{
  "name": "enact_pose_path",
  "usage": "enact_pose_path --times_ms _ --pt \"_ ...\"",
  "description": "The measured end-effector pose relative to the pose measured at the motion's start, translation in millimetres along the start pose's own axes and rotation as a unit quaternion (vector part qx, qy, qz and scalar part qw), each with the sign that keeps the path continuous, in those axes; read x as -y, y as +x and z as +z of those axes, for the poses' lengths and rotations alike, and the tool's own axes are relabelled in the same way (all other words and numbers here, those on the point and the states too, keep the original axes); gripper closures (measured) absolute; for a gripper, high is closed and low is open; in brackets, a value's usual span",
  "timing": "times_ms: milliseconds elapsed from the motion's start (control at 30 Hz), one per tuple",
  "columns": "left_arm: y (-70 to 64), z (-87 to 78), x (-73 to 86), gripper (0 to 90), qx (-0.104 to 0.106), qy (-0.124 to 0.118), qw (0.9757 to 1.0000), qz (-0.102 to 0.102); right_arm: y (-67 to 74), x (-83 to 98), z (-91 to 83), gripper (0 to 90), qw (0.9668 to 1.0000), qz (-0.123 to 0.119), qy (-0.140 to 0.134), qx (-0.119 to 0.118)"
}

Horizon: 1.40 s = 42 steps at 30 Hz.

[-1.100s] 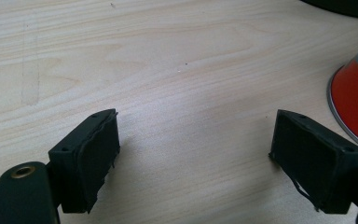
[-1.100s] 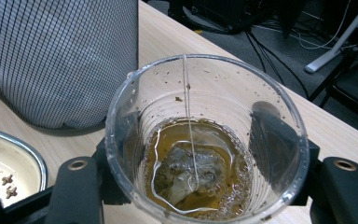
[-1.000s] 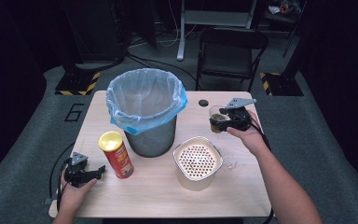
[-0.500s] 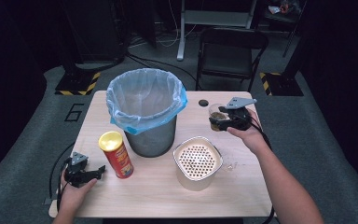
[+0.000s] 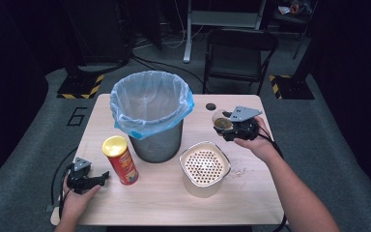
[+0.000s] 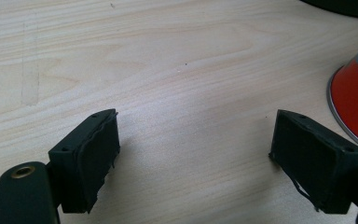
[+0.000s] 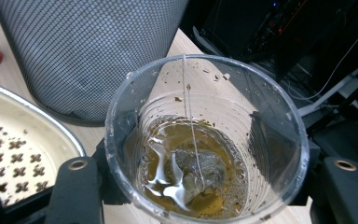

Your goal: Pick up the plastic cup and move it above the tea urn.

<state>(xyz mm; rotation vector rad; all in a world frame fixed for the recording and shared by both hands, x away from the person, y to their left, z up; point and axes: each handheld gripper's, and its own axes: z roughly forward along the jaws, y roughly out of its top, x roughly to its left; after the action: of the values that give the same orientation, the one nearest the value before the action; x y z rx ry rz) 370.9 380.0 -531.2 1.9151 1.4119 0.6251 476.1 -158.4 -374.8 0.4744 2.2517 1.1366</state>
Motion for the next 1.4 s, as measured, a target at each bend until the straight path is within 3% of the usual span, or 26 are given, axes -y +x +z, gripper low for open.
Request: enact_pose_path --times_ms 367,567,633,800,933,1100,1133,1167,1267,1300,1333,1367,1400 --pt "-0.1 -0.1 0.0 15.1 0.0 0.001 1.0 0.0 7.6 2.9 -8.2 35.1 0.9984 -0.05 -0.004 0.025" --pt "0.0 0.0 0.0 15.1 0.0 0.0 1.0 0.0 15.4 4.5 -8.0 35.3 0.9942 -0.097 0.006 0.044" --pt "-0.1 -0.1 0.0 15.1 0.0 0.001 1.0 -0.001 21.4 4.4 -7.7 35.3 0.991 -0.123 0.011 0.052" --pt "0.0 0.0 0.0 15.1 0.0 0.0 1.0 0.0 28.7 4.9 -6.2 35.3 0.9871 -0.15 0.013 0.055" --pt "-0.1 -0.1 0.0 15.1 0.0 0.001 1.0 -0.001 30.3 5.7 -5.7 35.3 0.987 -0.152 0.008 0.052" --pt "-0.1 -0.1 0.0 15.1 0.0 0.001 1.0 -0.001 32.9 5.9 -5.0 35.3 0.9841 -0.168 -0.005 0.057" --pt "-0.1 -0.1 0.0 15.1 0.0 0.001 1.0 -0.001 34.8 5.5 -5.1 35.3 0.9814 -0.181 -0.011 0.062" --pt "-0.1 -0.1 0.0 15.1 0.0 0.001 1.0 -0.001 34.8 5.5 -5.1 35.3 0.9814 -0.181 -0.011 0.062" --pt "-0.1 -0.1 0.0 15.1 0.0 0.001 1.0 -0.001 39.9 5.1 -5.0 35.5 0.9758 -0.206 -0.022 0.07" --pt "-0.1 -0.1 0.0 15.1 0.0 0.001 1.0 -0.001 39.9 5.1 -5.0 35.5 0.9758 -0.206 -0.022 0.07" --pt "-0.1 -0.1 0.0 15.1 0.0 0.001 1.0 -0.001 41.9 5.2 -5.1 35.5 0.9729 -0.217 -0.025 0.075" --pt "-0.1 -0.1 0.0 15.1 0.0 0.001 1.0 -0.001 46.8 5.6 -4.9 35.7 0.9673 -0.238 -0.023 0.085" --pt "0.0 0.0 0.0 15.1 0.0 0.0 1.0 0.0 46.8 5.6 -4.9 35.7 0.9673 -0.238 -0.023 0.085"
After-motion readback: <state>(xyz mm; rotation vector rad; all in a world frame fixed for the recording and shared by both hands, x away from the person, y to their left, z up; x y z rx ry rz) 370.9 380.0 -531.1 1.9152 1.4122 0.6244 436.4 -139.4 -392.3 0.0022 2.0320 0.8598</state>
